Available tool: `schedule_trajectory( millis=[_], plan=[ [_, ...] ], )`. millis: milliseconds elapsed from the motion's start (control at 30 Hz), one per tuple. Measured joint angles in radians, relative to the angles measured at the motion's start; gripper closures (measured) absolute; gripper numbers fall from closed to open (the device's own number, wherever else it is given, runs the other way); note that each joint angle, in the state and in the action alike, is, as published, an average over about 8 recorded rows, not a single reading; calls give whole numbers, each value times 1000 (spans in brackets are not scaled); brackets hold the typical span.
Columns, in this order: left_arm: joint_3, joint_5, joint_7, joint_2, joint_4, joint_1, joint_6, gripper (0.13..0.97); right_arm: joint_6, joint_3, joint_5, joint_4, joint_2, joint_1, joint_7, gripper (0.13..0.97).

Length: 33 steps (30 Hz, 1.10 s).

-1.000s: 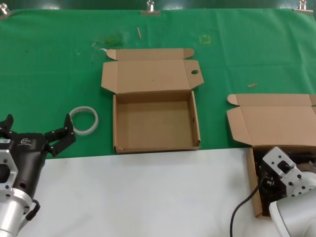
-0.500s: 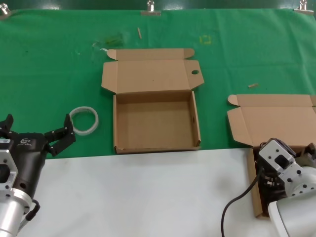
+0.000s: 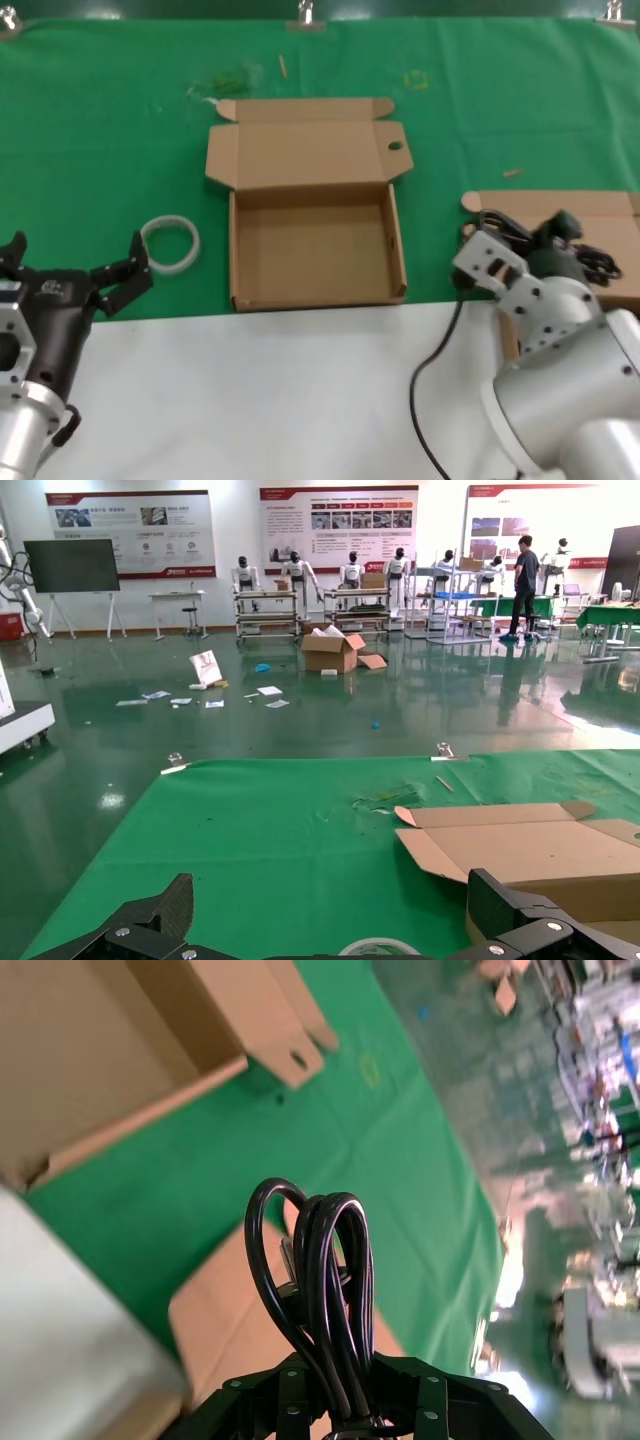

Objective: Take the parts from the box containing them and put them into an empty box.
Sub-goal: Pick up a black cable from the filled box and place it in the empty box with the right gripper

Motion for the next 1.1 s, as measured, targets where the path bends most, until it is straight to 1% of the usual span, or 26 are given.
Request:
schedule_trajectory(
  millis=[167, 333, 533, 700, 1100],
  plan=[
    [0, 0, 0, 0, 0, 0, 0, 132, -69, -87, -6, -130, 0, 94, 25, 953],
    [0, 0, 0, 0, 0, 0, 0, 132, -143, -170, 11, -255, 0, 175, 56, 954],
    [0, 0, 0, 0, 0, 0, 0, 132, -216, -251, 49, -342, 0, 230, 100, 954],
    [0, 0, 0, 0, 0, 0, 0, 132, -264, -303, 67, -361, 1, 242, 142, 954],
    [0, 0, 0, 0, 0, 0, 0, 132, -333, -450, 75, -304, 2, 245, 295, 954]
  ],
)
